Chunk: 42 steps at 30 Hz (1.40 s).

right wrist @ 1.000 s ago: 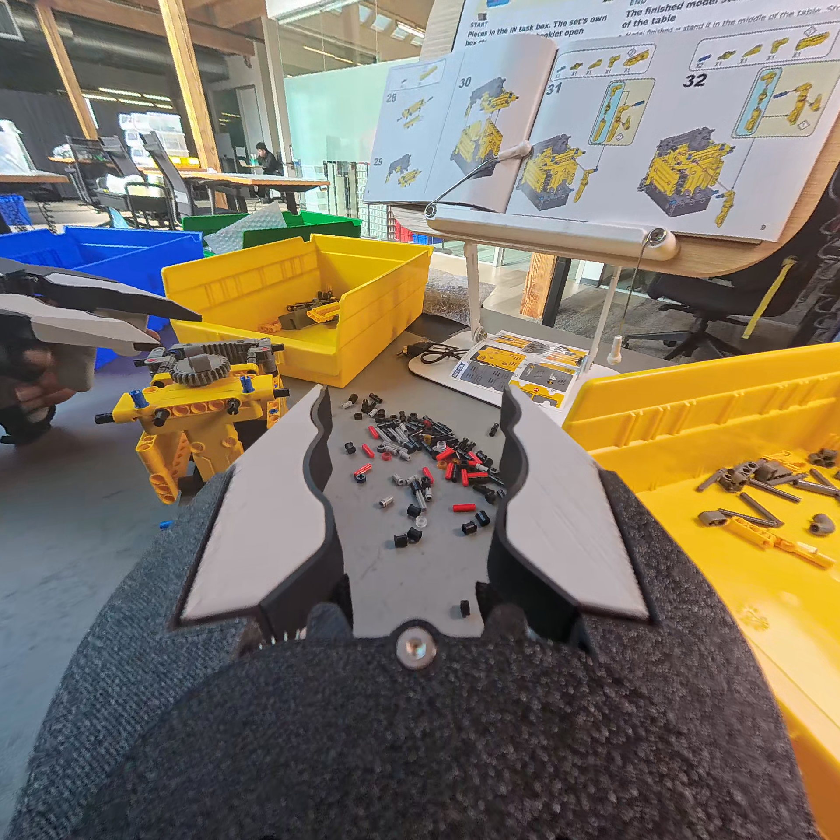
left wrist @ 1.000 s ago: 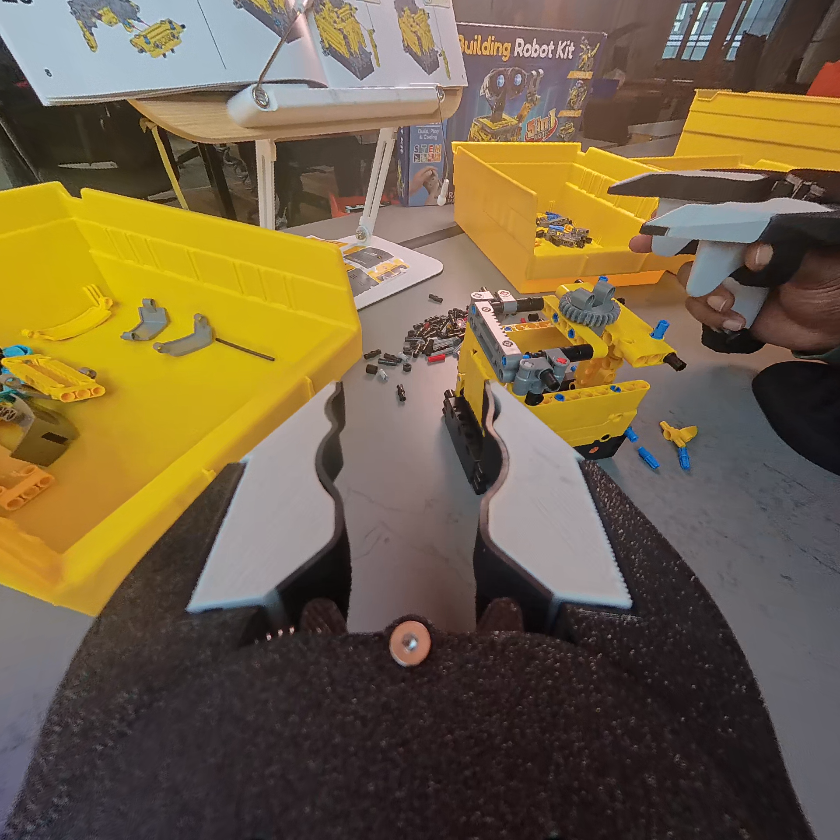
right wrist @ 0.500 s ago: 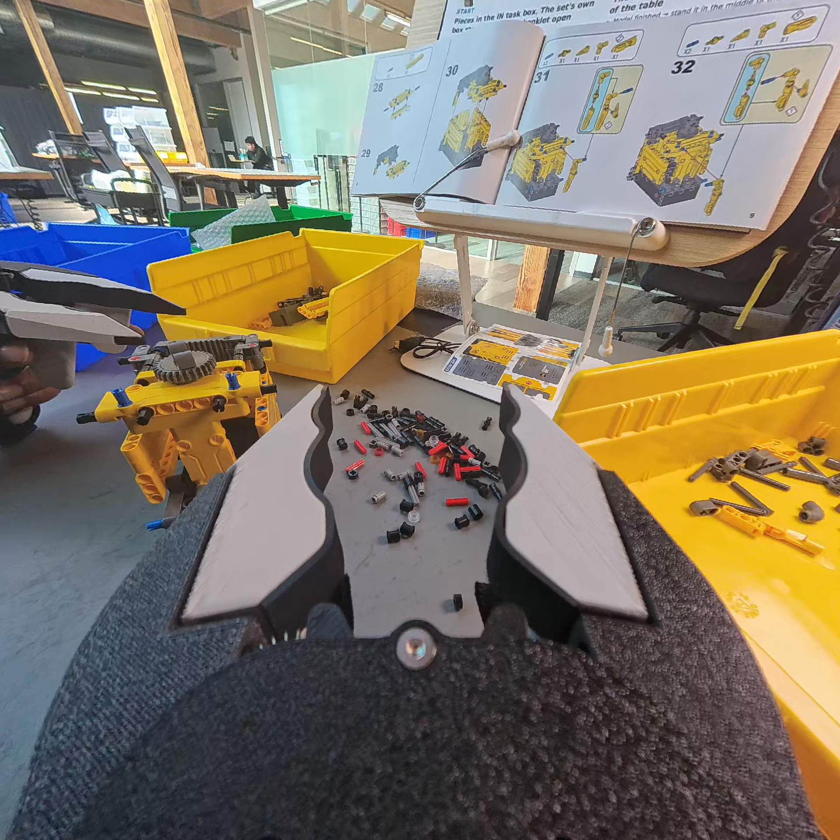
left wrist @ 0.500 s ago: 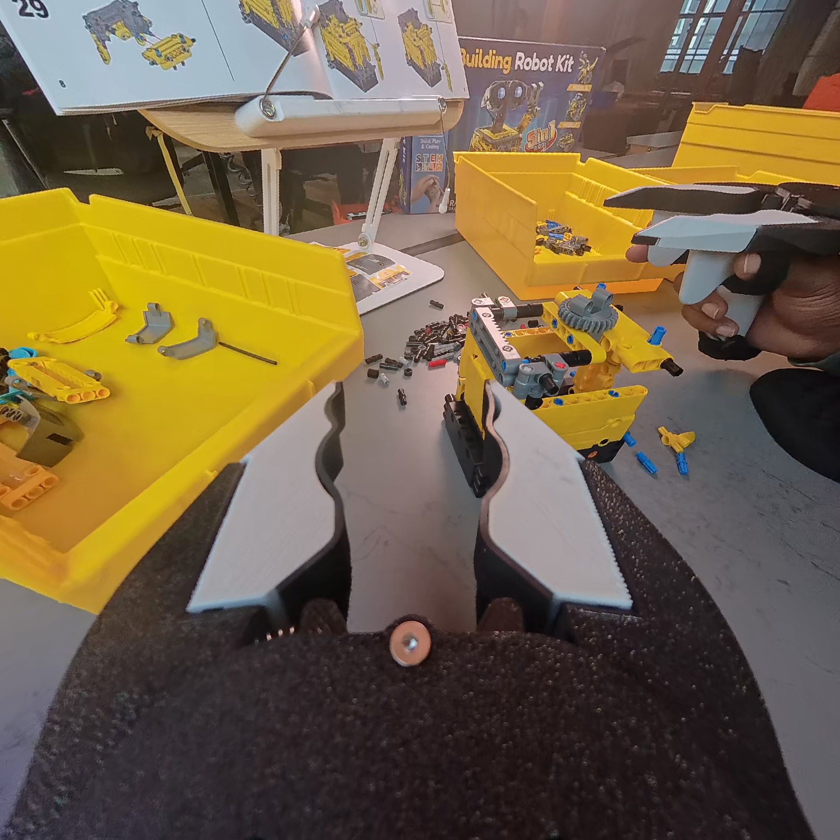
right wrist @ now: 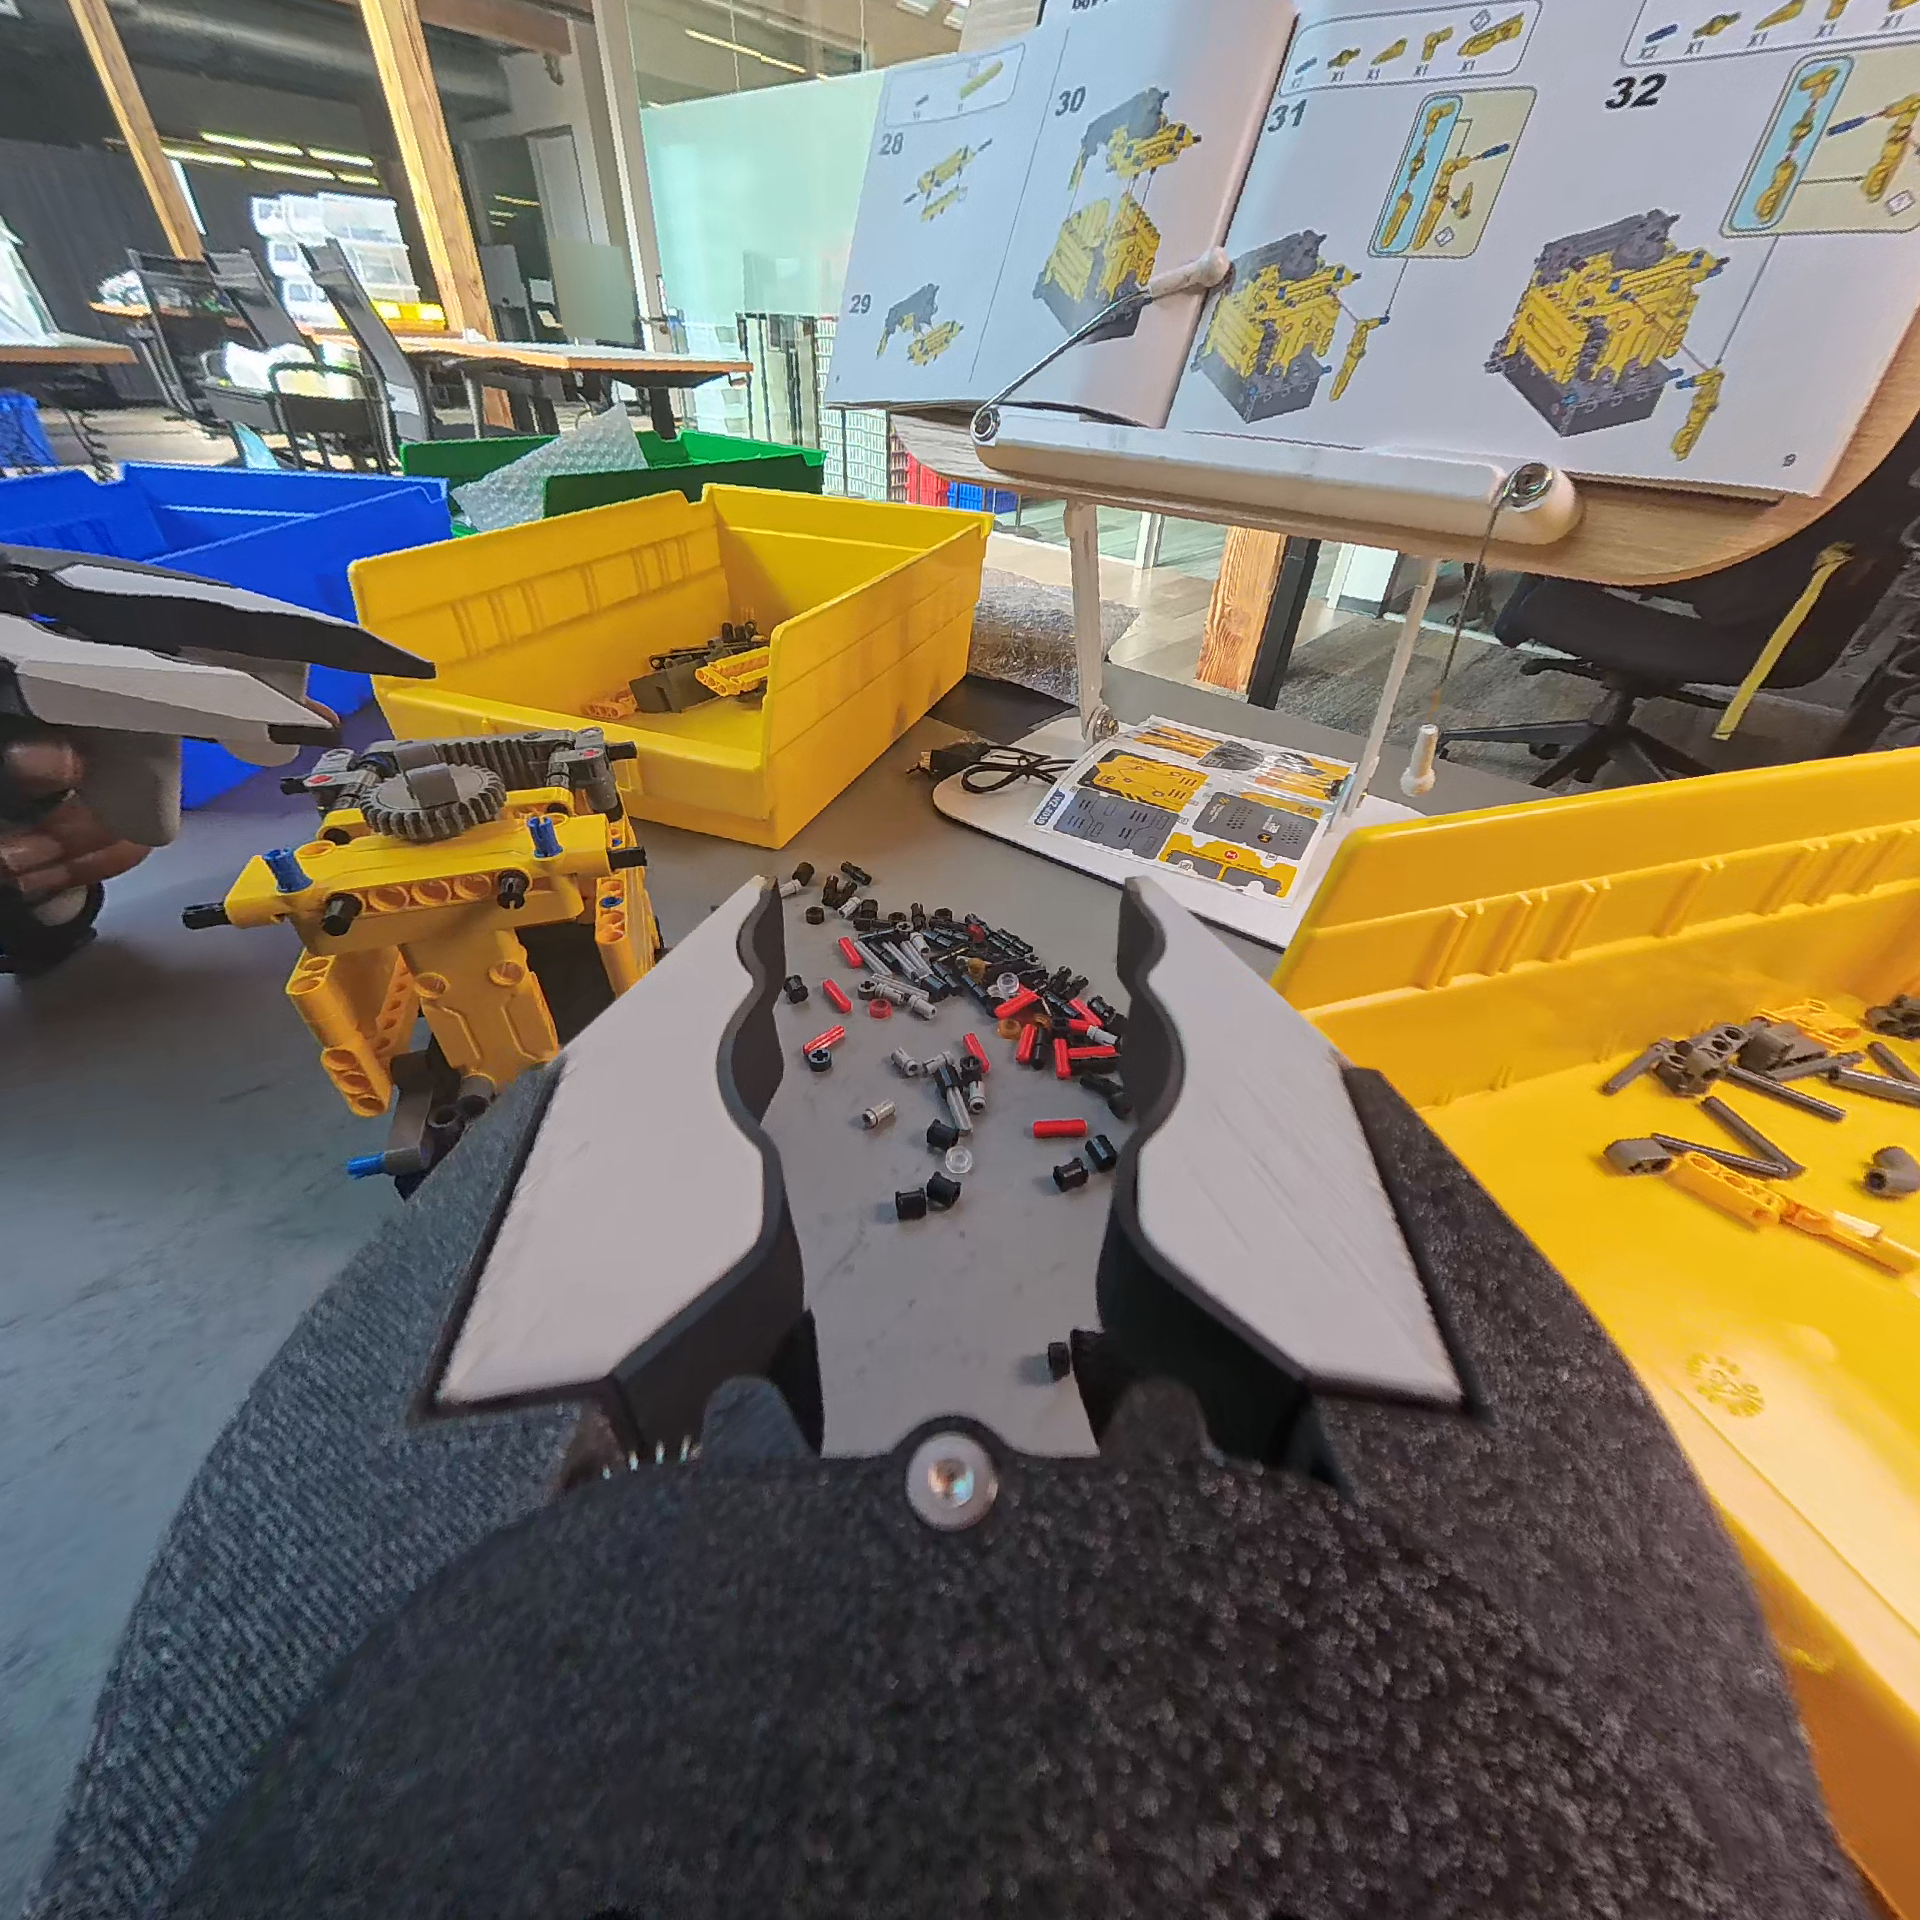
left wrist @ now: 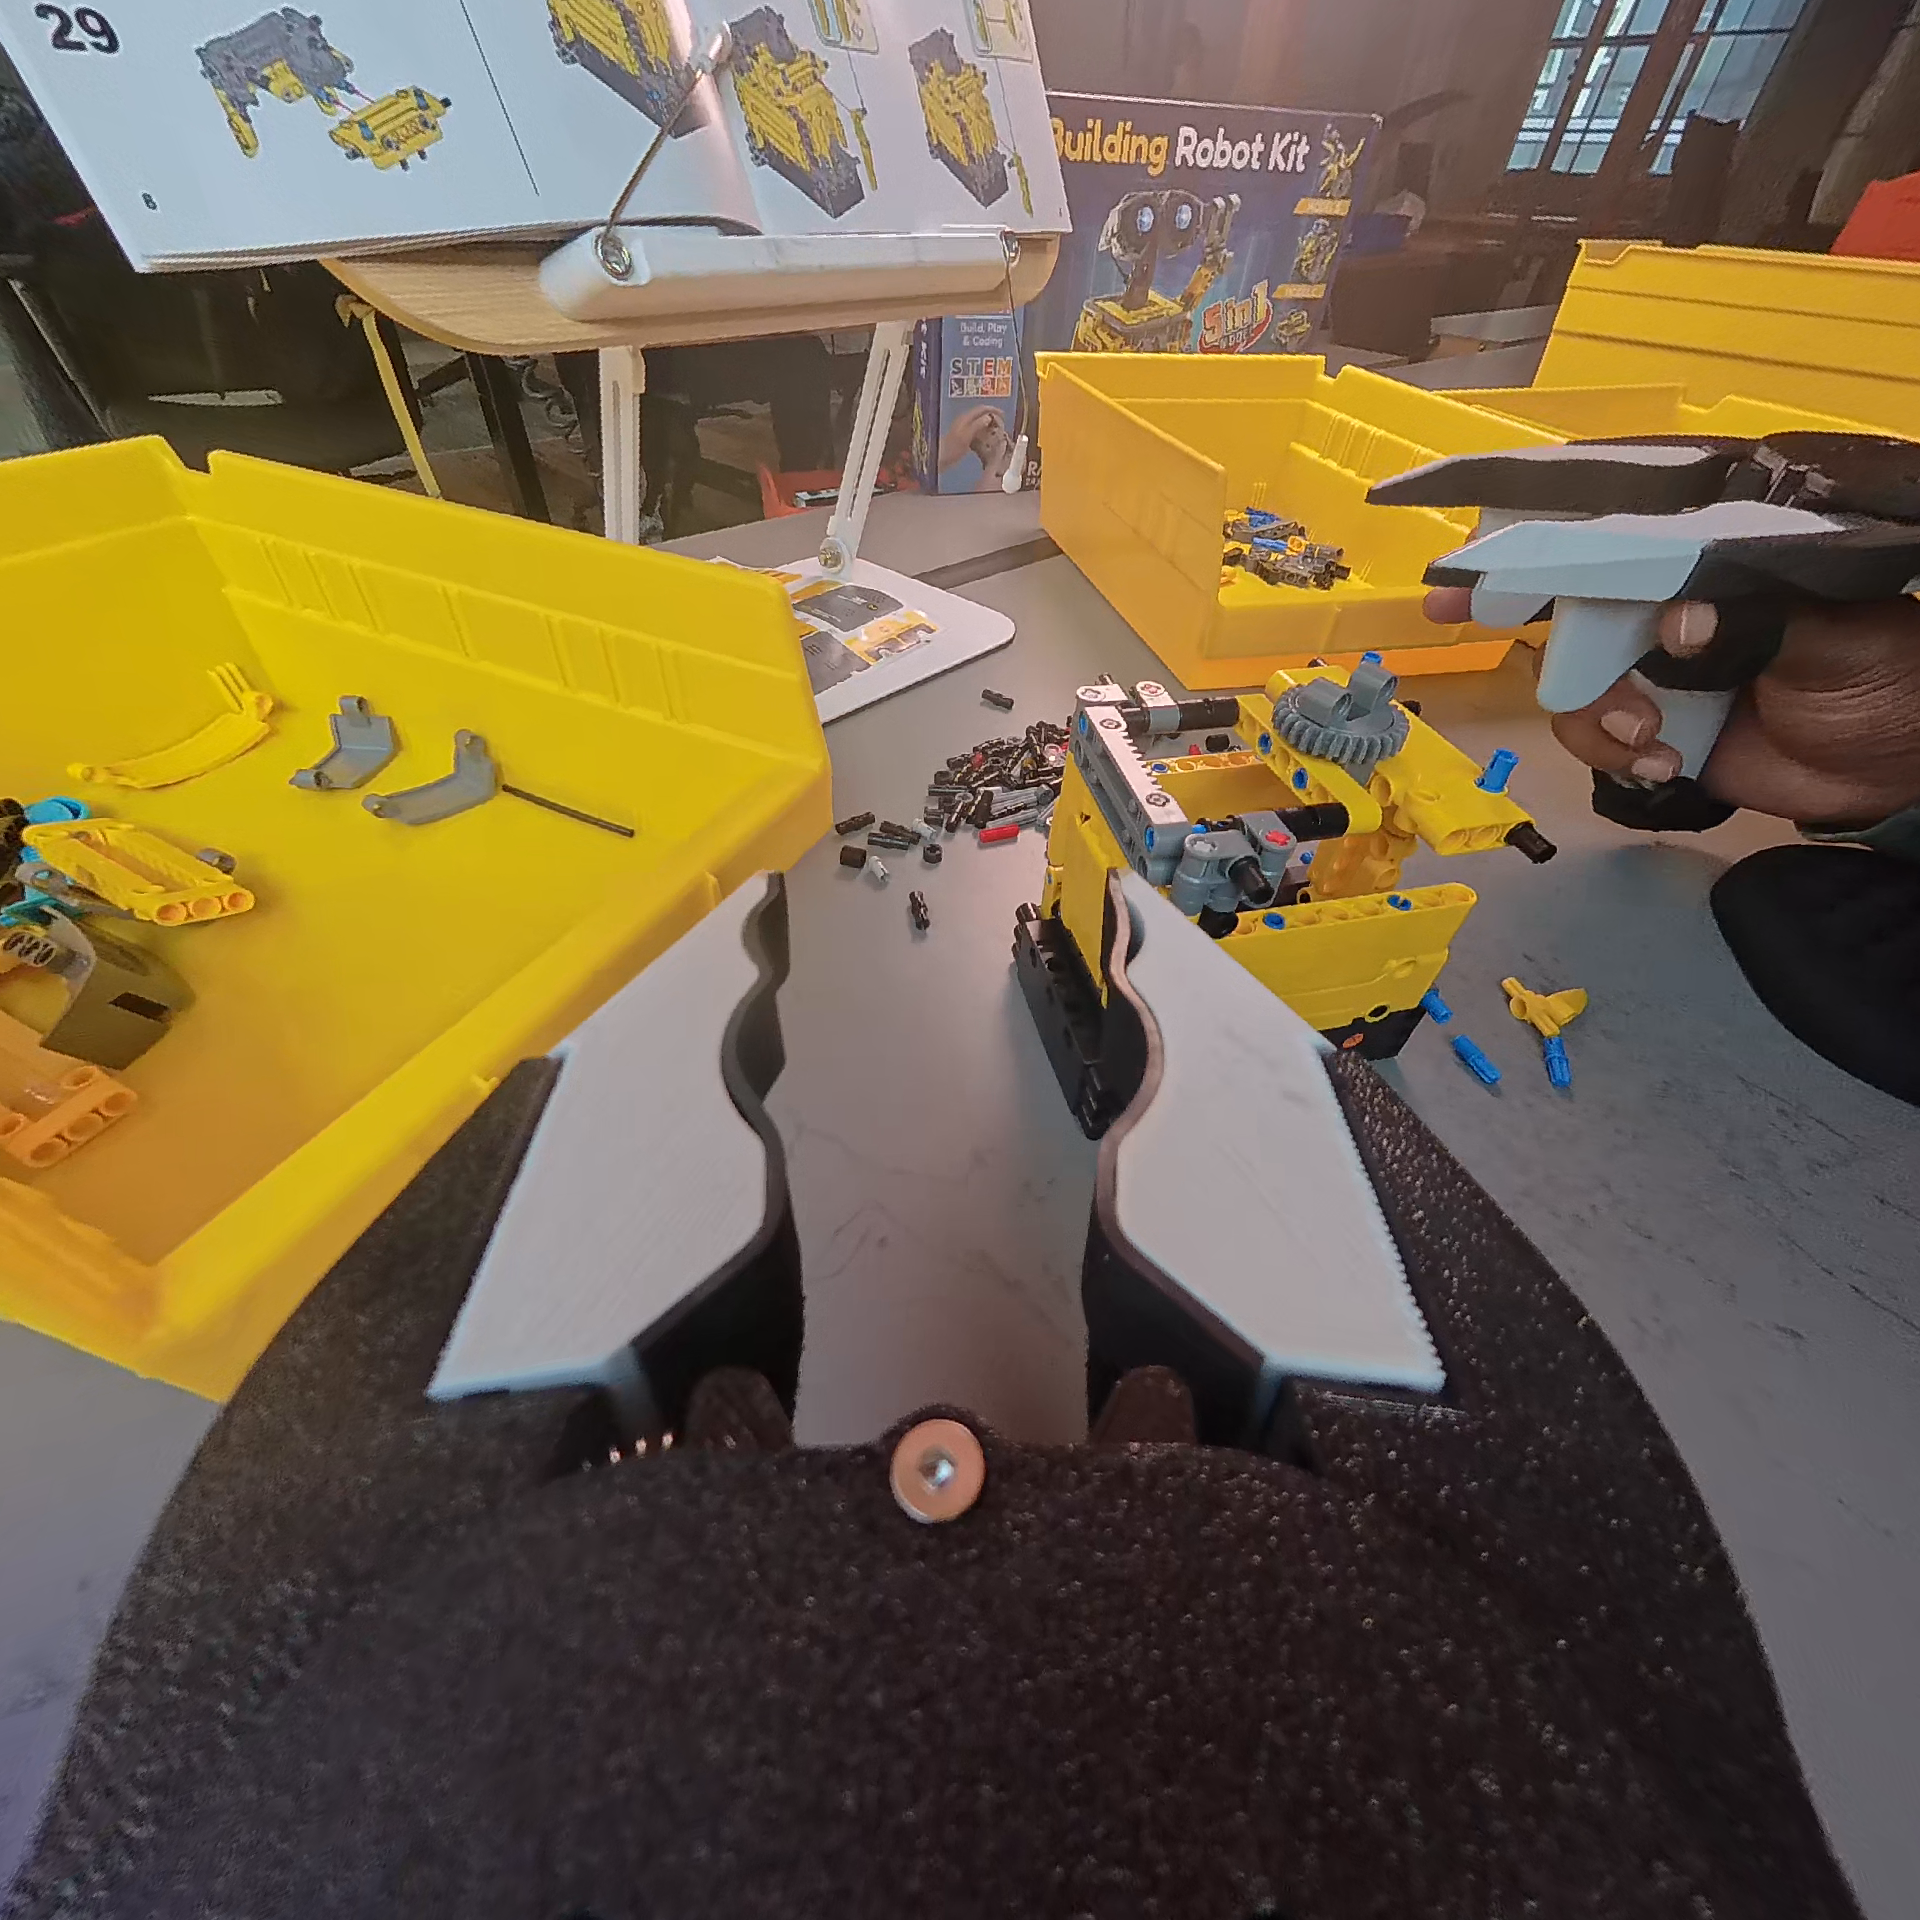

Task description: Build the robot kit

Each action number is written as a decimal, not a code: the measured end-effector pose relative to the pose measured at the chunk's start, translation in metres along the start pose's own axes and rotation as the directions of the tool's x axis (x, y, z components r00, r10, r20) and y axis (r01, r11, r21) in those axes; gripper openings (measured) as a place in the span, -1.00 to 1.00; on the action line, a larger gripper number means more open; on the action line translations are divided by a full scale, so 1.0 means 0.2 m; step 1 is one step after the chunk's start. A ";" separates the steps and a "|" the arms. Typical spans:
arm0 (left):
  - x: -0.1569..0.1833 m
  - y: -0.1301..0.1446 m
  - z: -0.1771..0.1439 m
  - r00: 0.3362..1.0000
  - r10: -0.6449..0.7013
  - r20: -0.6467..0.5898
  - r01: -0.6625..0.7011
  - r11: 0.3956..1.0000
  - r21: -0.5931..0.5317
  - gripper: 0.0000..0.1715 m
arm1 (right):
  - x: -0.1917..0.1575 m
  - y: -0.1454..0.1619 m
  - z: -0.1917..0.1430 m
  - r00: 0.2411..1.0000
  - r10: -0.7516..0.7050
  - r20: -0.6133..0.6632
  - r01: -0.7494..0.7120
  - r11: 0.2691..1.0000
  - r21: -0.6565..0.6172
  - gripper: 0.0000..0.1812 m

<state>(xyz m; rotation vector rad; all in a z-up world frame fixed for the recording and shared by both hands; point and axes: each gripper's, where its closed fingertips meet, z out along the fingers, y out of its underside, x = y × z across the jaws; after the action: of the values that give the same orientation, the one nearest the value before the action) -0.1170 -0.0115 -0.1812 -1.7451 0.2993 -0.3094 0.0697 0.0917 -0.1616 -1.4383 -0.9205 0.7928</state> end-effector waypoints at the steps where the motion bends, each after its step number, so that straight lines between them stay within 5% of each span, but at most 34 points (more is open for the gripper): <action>1: 0.00 0.00 0.00 1.000 -0.001 -0.001 0.001 1.000 0.000 -0.30 | 0.00 0.01 0.00 1.000 -0.001 0.004 0.001 1.000 -0.006 -0.33; 42: -0.01 0.01 0.01 1.000 -0.021 -0.003 0.021 1.000 -0.010 -0.32 | 0.05 0.06 0.01 0.999 0.038 -0.027 -0.039 0.998 -0.048 -0.47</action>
<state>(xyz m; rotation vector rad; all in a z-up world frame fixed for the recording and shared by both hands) -0.1176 -0.0103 -0.1840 -1.7586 0.2852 -0.3260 0.0743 0.1013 -0.1727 -1.5093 -0.8994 0.7829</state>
